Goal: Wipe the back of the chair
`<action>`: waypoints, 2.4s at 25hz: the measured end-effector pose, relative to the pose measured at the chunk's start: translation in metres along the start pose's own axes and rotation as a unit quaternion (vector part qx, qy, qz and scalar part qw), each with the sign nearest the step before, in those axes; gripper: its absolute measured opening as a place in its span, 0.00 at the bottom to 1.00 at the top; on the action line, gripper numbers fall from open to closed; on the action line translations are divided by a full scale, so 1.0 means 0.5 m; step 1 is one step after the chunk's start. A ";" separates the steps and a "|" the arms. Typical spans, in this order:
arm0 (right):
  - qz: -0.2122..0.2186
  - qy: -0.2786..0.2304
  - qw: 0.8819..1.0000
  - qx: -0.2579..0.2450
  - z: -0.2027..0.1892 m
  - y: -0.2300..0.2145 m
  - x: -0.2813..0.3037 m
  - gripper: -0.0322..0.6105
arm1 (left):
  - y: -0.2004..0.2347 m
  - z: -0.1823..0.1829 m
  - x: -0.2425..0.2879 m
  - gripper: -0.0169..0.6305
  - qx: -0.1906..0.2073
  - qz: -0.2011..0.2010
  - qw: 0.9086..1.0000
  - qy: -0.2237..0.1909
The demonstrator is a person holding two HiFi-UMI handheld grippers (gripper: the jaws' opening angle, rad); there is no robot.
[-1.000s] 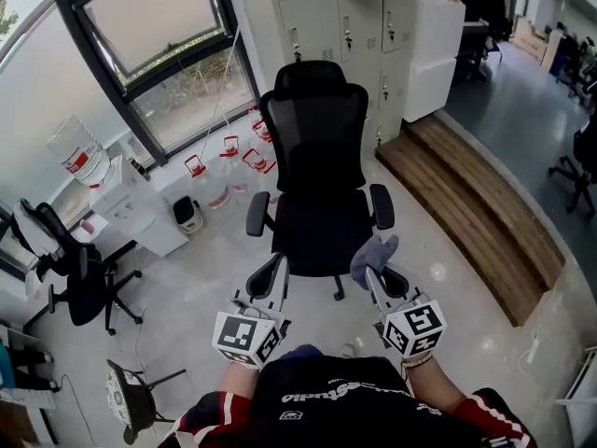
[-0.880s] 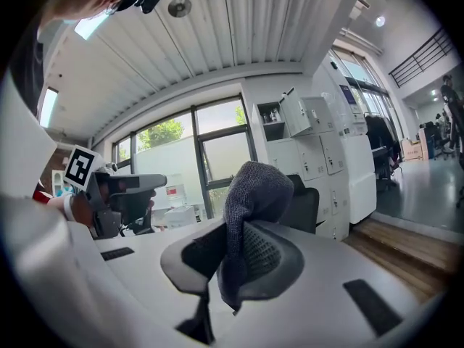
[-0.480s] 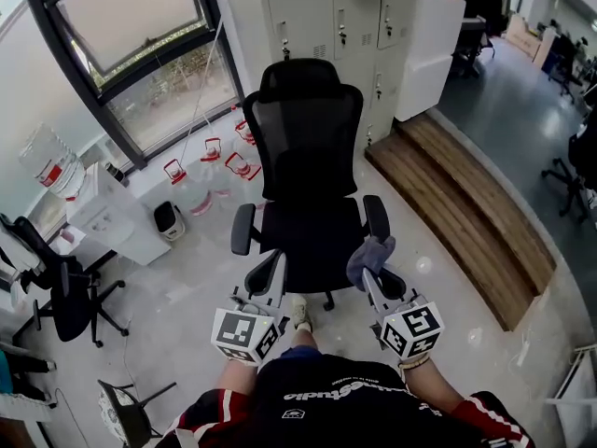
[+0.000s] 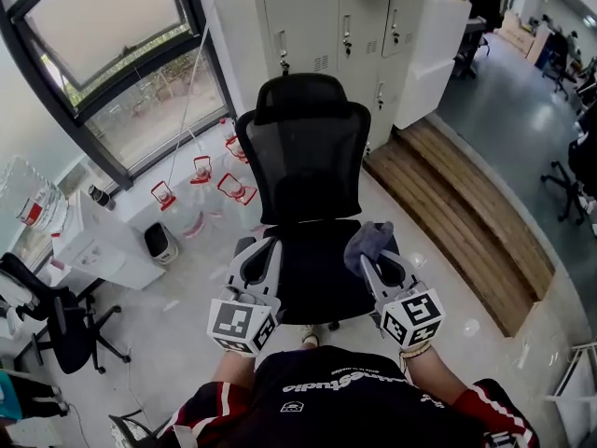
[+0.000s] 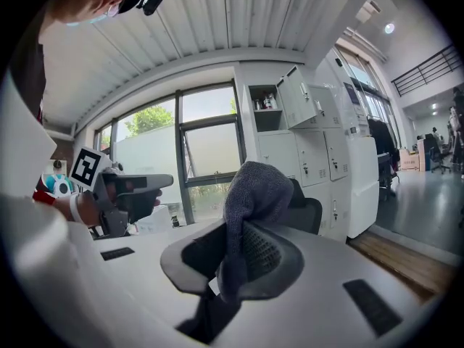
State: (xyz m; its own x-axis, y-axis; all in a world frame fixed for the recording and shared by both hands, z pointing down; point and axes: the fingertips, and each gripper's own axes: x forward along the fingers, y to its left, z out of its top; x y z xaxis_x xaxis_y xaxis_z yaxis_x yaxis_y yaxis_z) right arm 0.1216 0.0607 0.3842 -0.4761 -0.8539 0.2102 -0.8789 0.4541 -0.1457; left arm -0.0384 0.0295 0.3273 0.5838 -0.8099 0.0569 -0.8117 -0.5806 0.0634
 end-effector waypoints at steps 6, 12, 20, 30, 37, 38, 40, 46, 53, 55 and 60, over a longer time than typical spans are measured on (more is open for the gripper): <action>-0.014 -0.006 1.000 -0.003 0.068 -0.031 0.161 0.15 | 0.141 0.037 0.112 0.07 -0.003 -0.015 1.000 -0.007; -0.042 0.000 0.999 -0.005 0.093 -0.064 0.243 0.15 | 0.214 0.033 0.199 0.07 -0.013 -0.038 0.999 -0.003; -0.058 0.012 0.998 0.006 0.087 -0.126 0.285 0.15 | 0.236 0.022 0.270 0.06 -0.027 -0.048 0.998 0.004; -0.054 0.035 0.998 0.017 0.065 -0.240 0.366 0.15 | 0.259 0.004 0.343 0.06 -0.031 -0.023 0.999 0.017; -0.060 0.050 0.997 0.012 0.052 -0.338 0.433 0.15 | 0.267 -0.005 0.394 0.06 -0.036 -0.010 0.999 0.022; -0.061 0.054 0.997 0.012 0.048 -0.354 0.443 0.15 | 0.267 -0.008 0.399 0.06 -0.037 -0.008 0.999 0.024; -0.065 0.059 0.996 0.011 0.041 -0.387 0.464 0.15 | 0.269 -0.014 0.409 0.06 -0.038 -0.002 0.999 0.029; -0.073 0.078 0.994 0.015 0.008 -0.488 0.541 0.15 | 0.284 -0.037 0.431 0.06 -0.039 0.017 0.998 0.047; -0.097 0.101 0.990 0.032 -0.052 -0.621 0.640 0.15 | 0.303 -0.058 0.442 0.06 -0.046 0.042 0.996 0.060; -0.114 0.105 0.988 0.026 -0.066 -0.668 0.668 0.15 | 0.308 -0.062 0.442 0.06 -0.046 0.047 0.996 0.061; -0.151 0.117 0.981 0.030 -0.107 -0.770 0.739 0.15 | 0.327 -0.073 0.438 0.06 -0.048 0.066 0.994 0.067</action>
State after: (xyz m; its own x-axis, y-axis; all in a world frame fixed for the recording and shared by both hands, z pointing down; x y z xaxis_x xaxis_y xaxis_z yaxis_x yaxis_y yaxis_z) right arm 0.2823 -0.4161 0.5698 -0.1948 -0.8624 0.4672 -0.9808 0.1685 -0.0979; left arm -0.0425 -0.2396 0.3866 0.4750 -0.8563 0.2028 -0.8795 -0.4543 0.1416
